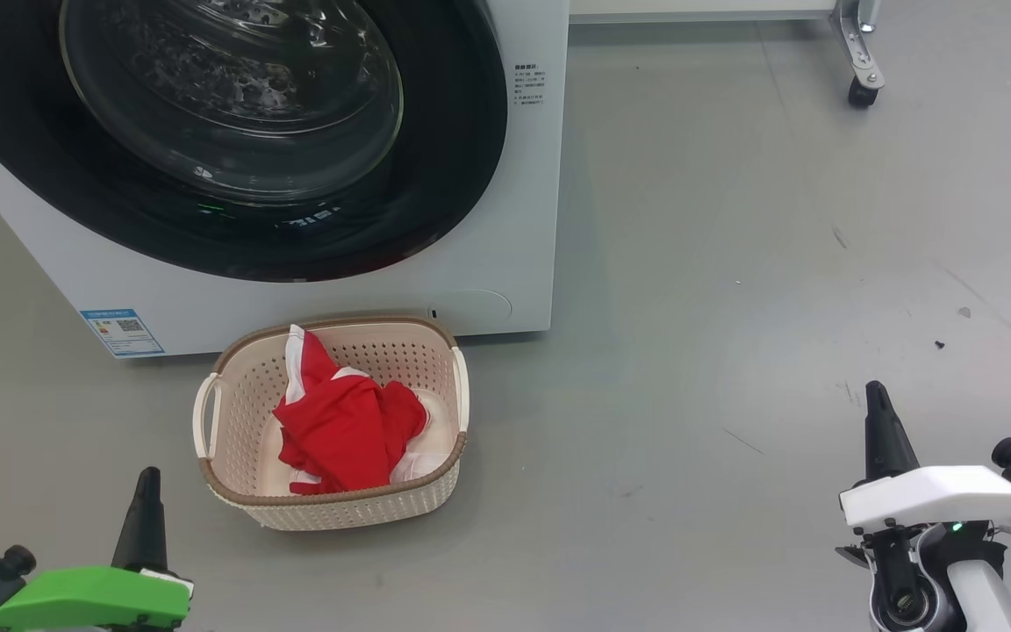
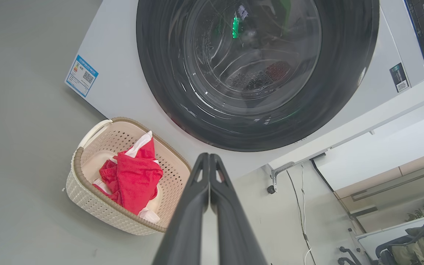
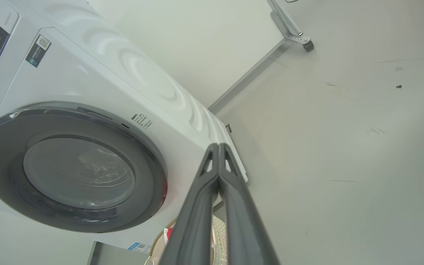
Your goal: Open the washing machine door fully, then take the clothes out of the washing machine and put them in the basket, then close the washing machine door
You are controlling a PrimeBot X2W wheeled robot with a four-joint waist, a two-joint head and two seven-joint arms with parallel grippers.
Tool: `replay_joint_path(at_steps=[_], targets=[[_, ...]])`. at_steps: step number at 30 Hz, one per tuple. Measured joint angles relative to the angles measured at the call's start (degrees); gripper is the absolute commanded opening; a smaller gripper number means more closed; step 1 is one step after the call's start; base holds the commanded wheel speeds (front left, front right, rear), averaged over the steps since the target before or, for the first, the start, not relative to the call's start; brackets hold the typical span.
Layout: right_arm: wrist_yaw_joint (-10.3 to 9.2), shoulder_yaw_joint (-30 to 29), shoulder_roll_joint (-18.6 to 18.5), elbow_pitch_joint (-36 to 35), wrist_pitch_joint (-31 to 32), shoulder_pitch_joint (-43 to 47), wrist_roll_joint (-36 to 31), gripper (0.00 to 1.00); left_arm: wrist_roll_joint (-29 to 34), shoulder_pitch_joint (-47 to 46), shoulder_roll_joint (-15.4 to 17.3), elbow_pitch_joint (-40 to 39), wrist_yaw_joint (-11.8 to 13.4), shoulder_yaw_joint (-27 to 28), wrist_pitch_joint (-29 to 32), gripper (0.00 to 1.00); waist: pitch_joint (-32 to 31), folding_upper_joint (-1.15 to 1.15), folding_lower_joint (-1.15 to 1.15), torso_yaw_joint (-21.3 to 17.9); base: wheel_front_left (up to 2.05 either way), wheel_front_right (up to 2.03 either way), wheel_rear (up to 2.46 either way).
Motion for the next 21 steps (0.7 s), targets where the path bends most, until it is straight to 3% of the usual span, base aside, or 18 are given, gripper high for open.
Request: replay_joint_path(at_steps=[21], targets=[[1.23,-2.03,-0.68,1.04,2.77,-0.08,14.25,0.0,-9.61,-0.83,-1.13,0.38,0.0,1.64,3.26,0.0,-0.97,0.0,0.0,0.8,0.0,0.0,0.0]])
